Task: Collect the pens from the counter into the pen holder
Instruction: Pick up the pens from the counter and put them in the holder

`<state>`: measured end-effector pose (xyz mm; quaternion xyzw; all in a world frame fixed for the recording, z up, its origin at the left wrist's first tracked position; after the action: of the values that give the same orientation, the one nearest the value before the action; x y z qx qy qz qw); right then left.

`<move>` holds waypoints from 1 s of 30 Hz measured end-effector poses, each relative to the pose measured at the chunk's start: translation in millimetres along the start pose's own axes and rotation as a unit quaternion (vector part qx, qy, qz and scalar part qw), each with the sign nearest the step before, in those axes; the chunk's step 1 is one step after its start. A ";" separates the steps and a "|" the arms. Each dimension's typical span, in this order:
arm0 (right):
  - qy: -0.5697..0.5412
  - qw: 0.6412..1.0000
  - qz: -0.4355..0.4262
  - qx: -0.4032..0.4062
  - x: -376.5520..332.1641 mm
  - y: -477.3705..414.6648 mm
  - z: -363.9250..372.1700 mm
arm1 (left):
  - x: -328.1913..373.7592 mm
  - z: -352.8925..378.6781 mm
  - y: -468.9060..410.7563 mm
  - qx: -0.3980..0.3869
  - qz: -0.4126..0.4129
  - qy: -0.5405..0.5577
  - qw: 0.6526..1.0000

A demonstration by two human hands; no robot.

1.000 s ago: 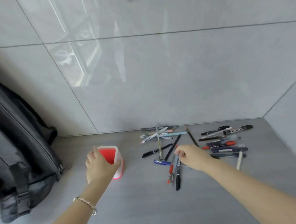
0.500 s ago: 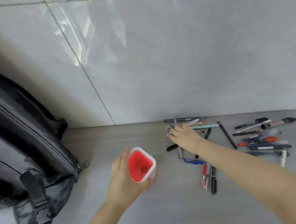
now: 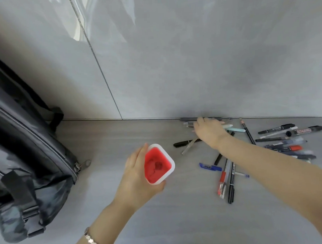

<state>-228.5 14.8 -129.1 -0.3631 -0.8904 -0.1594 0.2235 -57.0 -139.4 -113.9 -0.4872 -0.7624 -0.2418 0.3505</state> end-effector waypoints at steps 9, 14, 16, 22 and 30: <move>-0.617 0.663 0.338 0.255 62.0 54.4 -115.9 | -9.3 5.5 -1.9 -0.002 0.015 0.029 0.999; -0.717 0.641 0.249 0.118 -33.7 50.9 -126.3 | -3.7 4.0 -2.4 0.002 0.031 0.044 0.999; -0.725 0.644 0.241 0.044 -67.2 49.1 -113.5 | -2.1 3.3 -2.3 0.005 0.033 0.044 0.998; -0.751 0.588 0.298 -0.032 -60.2 53.8 -89.3 | -8.2 4.5 -2.2 0.002 0.020 0.043 0.999; -0.427 0.895 0.127 0.010 -23.9 15.0 0.6 | -9.1 3.6 -2.0 -0.007 0.013 0.043 0.999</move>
<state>-202.7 11.6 -140.0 -0.5043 -0.8479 0.0500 -0.1556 -57.3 -142.9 -123.3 -0.4887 -0.7384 -0.2635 0.3827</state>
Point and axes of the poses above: each hand's wrist, its own y-axis away from the middle knuckle, its own z-axis out of the palm, x = y × z, the point moved 6 cm from there along -y, towards the middle knuckle, and after that the axes turned 15 degrees about x, right-handed, at the moved point
